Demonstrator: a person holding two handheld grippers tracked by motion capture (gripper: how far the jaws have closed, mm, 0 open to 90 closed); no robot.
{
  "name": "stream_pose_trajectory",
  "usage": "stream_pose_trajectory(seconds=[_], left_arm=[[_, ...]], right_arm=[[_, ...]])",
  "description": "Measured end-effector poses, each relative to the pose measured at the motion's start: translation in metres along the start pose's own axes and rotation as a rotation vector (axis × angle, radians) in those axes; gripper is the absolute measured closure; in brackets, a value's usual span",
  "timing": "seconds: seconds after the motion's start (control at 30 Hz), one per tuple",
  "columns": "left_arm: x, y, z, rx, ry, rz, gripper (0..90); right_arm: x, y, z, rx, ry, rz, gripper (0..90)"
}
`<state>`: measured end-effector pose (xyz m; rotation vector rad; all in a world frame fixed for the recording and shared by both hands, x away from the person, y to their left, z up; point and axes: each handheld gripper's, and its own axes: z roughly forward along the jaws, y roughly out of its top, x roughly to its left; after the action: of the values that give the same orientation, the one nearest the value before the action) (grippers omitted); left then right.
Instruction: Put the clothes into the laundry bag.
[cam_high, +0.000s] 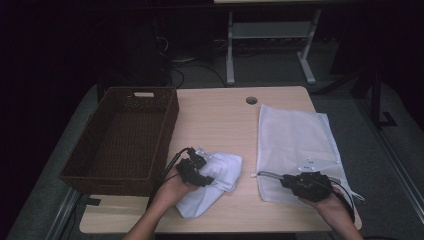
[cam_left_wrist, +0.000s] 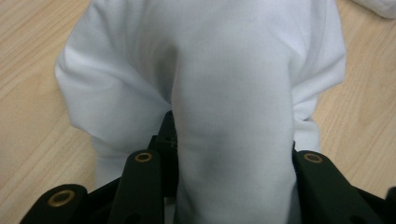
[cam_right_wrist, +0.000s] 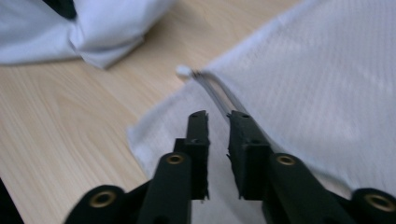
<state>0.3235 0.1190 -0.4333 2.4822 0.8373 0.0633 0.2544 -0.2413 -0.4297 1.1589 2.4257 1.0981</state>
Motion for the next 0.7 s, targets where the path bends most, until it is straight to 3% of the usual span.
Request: stream_pose_trajectory(seconds=[0.23, 0.4, 0.7], left_arm=[[0.0, -0.001, 0.0, -0.001, -0.002, 0.0, 59.6], [0.002, -0.001, 0.0, -0.004, -0.012, -0.006, 59.3], [0.002, -0.001, 0.001, -0.004, -0.013, -0.006, 59.3]], right_arm=[[-0.009, -0.025, -0.007, 0.074, -0.06, -0.025, 89.6], [-0.015, -0.03, -0.004, 0.104, -0.085, -0.03, 89.8], [-0.021, -0.034, 0.007, 0.155, -0.084, -0.019, 89.8]])
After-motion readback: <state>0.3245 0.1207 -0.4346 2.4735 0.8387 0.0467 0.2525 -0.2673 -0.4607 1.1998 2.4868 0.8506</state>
